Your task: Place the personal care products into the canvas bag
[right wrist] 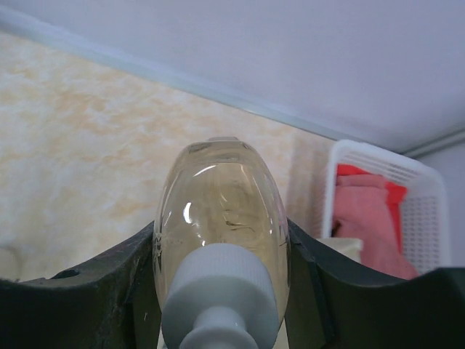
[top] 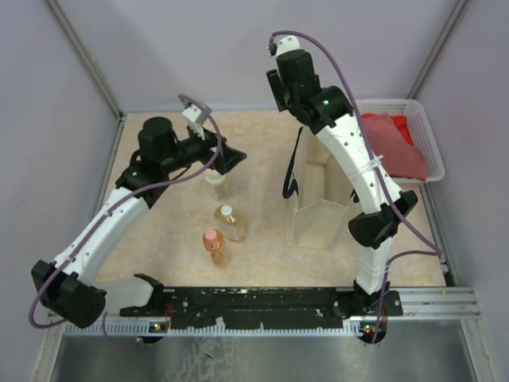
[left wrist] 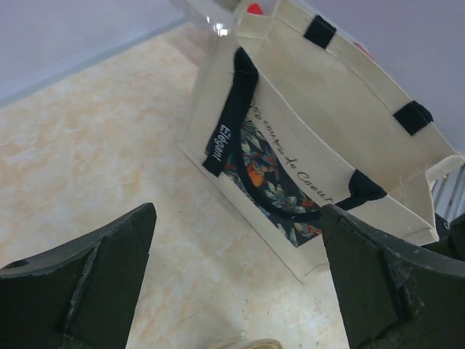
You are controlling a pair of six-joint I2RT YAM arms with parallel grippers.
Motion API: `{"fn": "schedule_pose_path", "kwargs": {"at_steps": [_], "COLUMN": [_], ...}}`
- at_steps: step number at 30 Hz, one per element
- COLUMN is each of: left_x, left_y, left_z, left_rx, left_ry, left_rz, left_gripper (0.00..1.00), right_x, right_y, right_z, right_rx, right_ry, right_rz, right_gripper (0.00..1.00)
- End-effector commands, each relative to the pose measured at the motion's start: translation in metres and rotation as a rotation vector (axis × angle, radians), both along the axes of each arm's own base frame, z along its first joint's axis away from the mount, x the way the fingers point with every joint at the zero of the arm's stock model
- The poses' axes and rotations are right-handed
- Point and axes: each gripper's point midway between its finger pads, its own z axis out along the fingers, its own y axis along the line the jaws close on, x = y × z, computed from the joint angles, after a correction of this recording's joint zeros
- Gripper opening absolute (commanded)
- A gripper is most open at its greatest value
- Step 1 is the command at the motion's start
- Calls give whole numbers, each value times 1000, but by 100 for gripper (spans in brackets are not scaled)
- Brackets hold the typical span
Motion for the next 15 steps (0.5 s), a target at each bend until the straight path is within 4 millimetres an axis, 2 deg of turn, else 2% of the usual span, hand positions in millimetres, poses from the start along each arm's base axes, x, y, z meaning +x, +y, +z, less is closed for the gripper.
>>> {"fn": "schedule_pose_path", "kwargs": {"at_steps": [1, 5, 7, 11, 15], "left_x": [-3, -2, 0, 5, 16], "left_y": [-49, -90, -107, -137, -157], "left_z": [7, 8, 5, -14, -33], "left_rx": [2, 28, 33, 50, 74], "left_ry": [-49, -69, -66, -37, -34], "left_rz": [-119, -168, -182, -204, -185], "left_gripper": [100, 100, 100, 100, 100], "right_x": [-27, -45, -60, -80, -89], "right_y": [-75, -103, -114, -123, -124], "right_z": [119, 127, 135, 136, 121], "right_rx": [55, 48, 71, 109, 118], "right_ry": [-328, -345, -361, -350, -310], "right_rz": [-245, -321, -331, -323, -300], "right_gripper": [0, 0, 0, 0, 0]}}
